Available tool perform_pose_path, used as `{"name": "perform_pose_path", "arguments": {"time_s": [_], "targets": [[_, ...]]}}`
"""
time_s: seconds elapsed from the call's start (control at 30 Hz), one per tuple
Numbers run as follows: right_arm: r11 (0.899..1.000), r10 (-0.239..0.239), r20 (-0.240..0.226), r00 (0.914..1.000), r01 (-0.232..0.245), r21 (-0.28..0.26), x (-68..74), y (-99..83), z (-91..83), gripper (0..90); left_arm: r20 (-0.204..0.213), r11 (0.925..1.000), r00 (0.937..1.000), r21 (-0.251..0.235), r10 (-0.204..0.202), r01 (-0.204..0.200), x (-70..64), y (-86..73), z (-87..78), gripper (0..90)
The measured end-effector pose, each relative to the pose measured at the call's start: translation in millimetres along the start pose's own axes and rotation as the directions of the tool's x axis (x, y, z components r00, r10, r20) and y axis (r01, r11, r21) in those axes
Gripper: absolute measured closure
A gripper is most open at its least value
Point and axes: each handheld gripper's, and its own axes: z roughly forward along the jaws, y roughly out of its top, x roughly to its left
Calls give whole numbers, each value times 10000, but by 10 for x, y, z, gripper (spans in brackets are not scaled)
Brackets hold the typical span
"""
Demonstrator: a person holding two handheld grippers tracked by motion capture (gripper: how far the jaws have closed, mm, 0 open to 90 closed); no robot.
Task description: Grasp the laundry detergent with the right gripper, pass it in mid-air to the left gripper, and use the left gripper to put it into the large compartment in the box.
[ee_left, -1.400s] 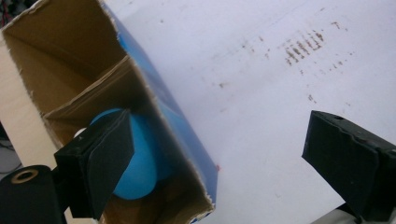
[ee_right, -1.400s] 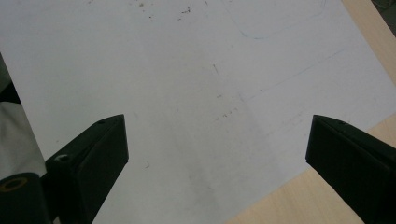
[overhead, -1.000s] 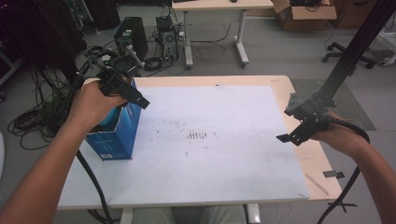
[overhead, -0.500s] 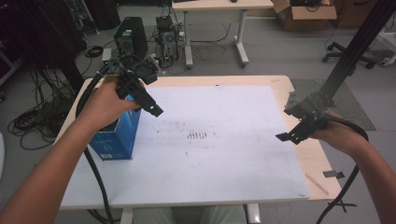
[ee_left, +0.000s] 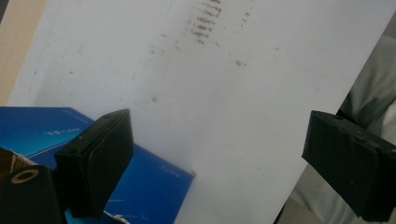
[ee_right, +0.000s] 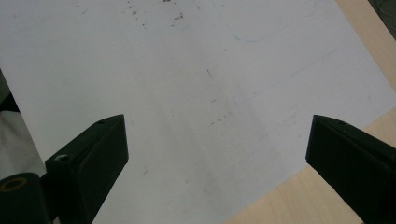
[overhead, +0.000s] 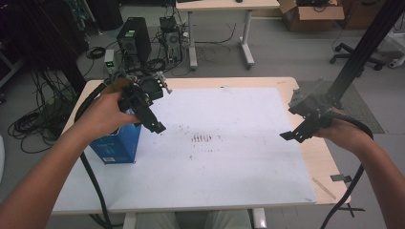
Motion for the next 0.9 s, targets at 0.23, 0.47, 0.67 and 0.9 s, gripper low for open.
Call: {"name": "perform_pose_path", "arguments": {"time_s": [0.23,0.47,0.67,0.9], "targets": [[10000,38,16,10000,-38,17,-28,38,2,53,-79,9986,9986,-69,532,-532,-80,-21,-14,92],[10000,60,57,10000,-60,-2,-43,64,-31,54,6,9944,9945,-149,1045,-1044,-151,3,-35,93],[9999,109,82,9999,-109,-56,-79,76,-30,53,75,9906,9905,-37,1371,-1370,-212,-9,-14,94],[10000,48,54,10000,-48,34,-79,118,-4,53,62,9896,9897,-156,1430,-1428,-237,-2,7,94]]}}
